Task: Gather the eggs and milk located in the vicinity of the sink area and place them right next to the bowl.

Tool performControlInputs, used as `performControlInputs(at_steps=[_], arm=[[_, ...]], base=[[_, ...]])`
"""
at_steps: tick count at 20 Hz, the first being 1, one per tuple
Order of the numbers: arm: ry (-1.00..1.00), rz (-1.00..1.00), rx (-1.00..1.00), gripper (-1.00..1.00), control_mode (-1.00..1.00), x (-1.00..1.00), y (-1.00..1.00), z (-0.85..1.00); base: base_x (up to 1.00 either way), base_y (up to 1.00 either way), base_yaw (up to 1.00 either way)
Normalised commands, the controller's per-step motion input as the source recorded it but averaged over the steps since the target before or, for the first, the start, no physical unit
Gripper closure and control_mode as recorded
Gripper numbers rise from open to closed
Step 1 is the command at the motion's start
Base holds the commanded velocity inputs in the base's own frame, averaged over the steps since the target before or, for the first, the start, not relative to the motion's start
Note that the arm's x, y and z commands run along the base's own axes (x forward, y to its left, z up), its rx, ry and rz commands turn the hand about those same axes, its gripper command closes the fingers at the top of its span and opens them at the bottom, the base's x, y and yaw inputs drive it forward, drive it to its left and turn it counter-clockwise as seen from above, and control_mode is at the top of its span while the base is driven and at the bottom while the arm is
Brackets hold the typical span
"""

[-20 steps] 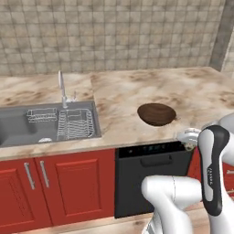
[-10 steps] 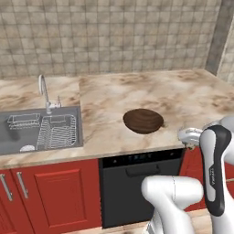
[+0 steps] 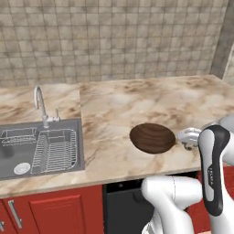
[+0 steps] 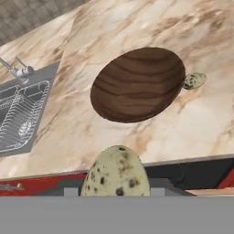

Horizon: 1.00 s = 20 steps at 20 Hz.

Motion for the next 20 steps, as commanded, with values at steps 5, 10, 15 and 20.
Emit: performControlInputs(at_steps=[5,10,15,20], arm=[[0.00,0.00,0.00,1.00,1.00,0.00,0.00,0.00],[0.00,0.00,0.00,1.00,1.00,0.00,0.00,0.00],[0.00,0.00,0.00,1.00,1.00,0.00,0.00,0.00],[0.00,0.01,0.00,1.00,-1.00,0.00,0.00,0.00]], base=[[0.56,-0.13,0.00],[0.20,-0.06,0.00],[0.08,0.00,0.00],[0.00,0.00,0.00]])
